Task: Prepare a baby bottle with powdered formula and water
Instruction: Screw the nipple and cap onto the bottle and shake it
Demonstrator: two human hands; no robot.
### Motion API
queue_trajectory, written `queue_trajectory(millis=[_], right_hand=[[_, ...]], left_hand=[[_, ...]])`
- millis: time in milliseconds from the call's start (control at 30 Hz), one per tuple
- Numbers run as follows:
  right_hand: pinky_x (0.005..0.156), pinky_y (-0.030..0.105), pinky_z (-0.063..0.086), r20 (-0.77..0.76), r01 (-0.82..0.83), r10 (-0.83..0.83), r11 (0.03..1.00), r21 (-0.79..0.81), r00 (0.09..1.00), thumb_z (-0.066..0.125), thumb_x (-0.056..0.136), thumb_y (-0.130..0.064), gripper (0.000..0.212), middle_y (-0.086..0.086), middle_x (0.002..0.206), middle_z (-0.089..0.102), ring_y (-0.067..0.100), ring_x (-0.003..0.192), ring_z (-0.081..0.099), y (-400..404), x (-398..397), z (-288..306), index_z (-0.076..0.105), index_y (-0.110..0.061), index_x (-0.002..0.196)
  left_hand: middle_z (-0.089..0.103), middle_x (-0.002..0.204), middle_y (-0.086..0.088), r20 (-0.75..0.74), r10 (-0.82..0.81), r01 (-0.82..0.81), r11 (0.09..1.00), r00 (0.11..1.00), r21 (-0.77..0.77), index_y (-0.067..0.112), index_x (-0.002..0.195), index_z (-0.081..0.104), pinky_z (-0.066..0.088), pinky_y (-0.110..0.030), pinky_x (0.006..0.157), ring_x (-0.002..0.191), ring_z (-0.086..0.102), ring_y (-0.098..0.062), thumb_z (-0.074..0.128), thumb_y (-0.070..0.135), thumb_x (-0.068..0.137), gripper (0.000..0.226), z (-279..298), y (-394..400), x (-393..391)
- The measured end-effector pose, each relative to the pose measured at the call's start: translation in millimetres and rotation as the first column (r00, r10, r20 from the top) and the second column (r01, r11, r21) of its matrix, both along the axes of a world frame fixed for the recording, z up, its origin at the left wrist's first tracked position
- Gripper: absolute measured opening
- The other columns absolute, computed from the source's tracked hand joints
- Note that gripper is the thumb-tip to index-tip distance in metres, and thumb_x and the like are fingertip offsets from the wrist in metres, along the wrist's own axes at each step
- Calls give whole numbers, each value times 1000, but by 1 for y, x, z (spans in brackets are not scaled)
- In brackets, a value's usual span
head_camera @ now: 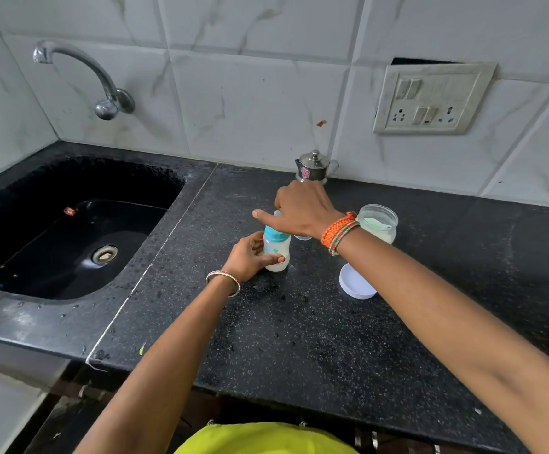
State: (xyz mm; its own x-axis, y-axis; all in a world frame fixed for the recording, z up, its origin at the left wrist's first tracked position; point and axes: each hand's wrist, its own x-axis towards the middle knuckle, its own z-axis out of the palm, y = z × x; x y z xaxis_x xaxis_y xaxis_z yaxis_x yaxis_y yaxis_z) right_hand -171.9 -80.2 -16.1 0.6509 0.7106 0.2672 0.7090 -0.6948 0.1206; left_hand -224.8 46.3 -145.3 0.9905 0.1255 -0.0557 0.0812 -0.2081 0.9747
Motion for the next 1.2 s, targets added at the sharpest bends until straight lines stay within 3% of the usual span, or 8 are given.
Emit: queue_trajectory(millis=[167,233,333,533,733,933,1033,1200], right_hand=[[88,34,37,-342,-176,223,971,164,913,69,75,-30,18,0,103,56,21,104,48,-17,5,1,62,-22,89],[101,32,34,-534,-266,258,962,64,805,68,75,-8,38,7,127,54,22,120,46,-17,4,-1,66,-19,111],[95,37,42,-500,-239,191,971,-33,845,67,79,-9,37,9,119,57,23,114,53,-12,5,-7,64,-18,116],[62,35,39,-78,40,-41,999,-17,996,36,88,-69,77,11,85,66,32,78,64,0,-3,-19,35,-7,133],[104,40,37,-542,-152,182,983,100,820,68,73,-10,64,10,136,43,27,131,36,-12,5,-25,44,-21,132],[83,31,47,-565,65,106,959,275,818,83,69,-25,92,9,109,63,16,94,57,-15,11,-27,30,-18,143],[76,30,47,-577,168,51,933,319,815,82,70,-31,76,0,90,60,13,83,57,-10,19,-25,42,-12,132],[76,30,44,-814,379,382,743,552,436,67,86,-32,25,-2,86,63,10,78,55,-14,39,7,68,-12,101]], left_hand=[[68,112,-4,28,-6,6,1000,1000,-7,15,114,58,49,-31,97,105,64,-16,79,6,72,48,-4,1,0],[68,111,-3,24,-7,7,1000,1000,-4,16,113,58,49,-31,97,104,65,-15,80,7,71,48,-5,2,0],[68,109,-3,29,-11,11,1000,1000,-4,15,112,58,50,-27,93,100,65,-11,79,6,71,47,-2,1,0],[67,113,-1,49,-7,7,1000,999,16,19,114,56,47,-29,98,107,63,-13,80,11,72,49,-4,1,0],[70,111,-7,51,0,-1,1000,999,8,13,111,60,49,-37,99,105,65,-19,81,11,71,46,-8,4,1],[70,112,-4,71,10,-12,1000,997,19,12,114,62,50,-36,98,104,66,-14,83,15,69,50,-7,4,2],[70,110,-4,59,4,-3,1000,998,-19,11,113,62,52,-32,94,100,67,-13,80,15,73,44,8,5,3],[64,95,-1,58,-47,68,899,997,-433,21,107,58,56,-35,77,85,63,-16,63,26,83,25,71,0,6]])
